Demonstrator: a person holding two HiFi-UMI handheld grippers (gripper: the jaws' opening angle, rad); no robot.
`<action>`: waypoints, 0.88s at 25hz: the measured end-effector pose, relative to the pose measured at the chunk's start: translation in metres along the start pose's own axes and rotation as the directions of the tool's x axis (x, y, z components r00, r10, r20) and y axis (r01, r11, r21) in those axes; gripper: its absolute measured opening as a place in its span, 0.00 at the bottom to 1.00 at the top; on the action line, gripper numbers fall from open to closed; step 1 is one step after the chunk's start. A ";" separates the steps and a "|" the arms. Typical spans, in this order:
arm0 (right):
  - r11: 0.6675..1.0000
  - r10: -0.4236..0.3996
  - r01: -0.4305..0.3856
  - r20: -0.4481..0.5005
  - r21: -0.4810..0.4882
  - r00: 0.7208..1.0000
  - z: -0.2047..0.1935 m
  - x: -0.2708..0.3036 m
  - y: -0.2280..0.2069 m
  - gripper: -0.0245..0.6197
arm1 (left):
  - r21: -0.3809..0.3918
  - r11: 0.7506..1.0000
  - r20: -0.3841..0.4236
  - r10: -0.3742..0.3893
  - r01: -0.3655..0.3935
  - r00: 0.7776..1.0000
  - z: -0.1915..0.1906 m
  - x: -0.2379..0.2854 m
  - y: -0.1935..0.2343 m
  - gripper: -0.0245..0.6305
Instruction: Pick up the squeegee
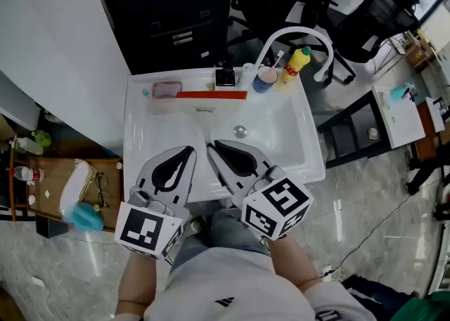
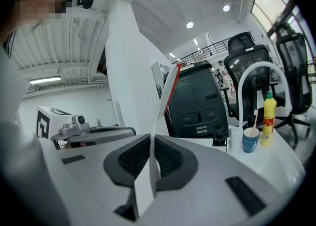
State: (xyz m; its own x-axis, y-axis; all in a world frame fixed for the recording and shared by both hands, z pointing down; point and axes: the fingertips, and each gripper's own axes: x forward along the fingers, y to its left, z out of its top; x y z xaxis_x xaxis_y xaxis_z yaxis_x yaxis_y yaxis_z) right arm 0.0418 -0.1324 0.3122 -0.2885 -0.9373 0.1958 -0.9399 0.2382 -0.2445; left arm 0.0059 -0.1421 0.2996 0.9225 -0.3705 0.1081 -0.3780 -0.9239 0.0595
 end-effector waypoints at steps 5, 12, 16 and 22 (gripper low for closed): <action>1.000 0.013 -0.012 0.028 -0.025 1.000 0.007 -0.011 0.004 0.10 | 0.003 1.000 0.005 -0.007 0.007 1.000 0.001 -0.001 -0.009 0.06; 0.999 0.021 -0.019 0.046 -0.041 0.999 0.011 -0.018 0.010 0.10 | 0.000 1.000 0.011 -0.011 0.011 1.000 0.004 -0.005 -0.013 0.06; 0.998 0.026 -0.023 0.054 -0.051 0.998 0.013 -0.020 0.012 0.10 | 0.002 1.000 0.015 -0.008 0.008 1.000 0.005 -0.007 -0.014 0.06; 0.998 0.029 -0.025 0.065 -0.059 0.997 0.016 -0.021 0.016 0.10 | 0.006 1.000 0.016 0.000 0.000 1.000 0.007 -0.011 -0.014 0.06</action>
State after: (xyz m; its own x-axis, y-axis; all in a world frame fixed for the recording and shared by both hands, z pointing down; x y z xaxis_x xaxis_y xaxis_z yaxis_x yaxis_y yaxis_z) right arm 0.0357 -0.1125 0.2892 -0.3032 -0.9445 0.1266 -0.9415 0.2764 -0.1927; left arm 0.0013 -0.1257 0.2901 0.9238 -0.3716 0.0926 -0.3773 -0.9246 0.0533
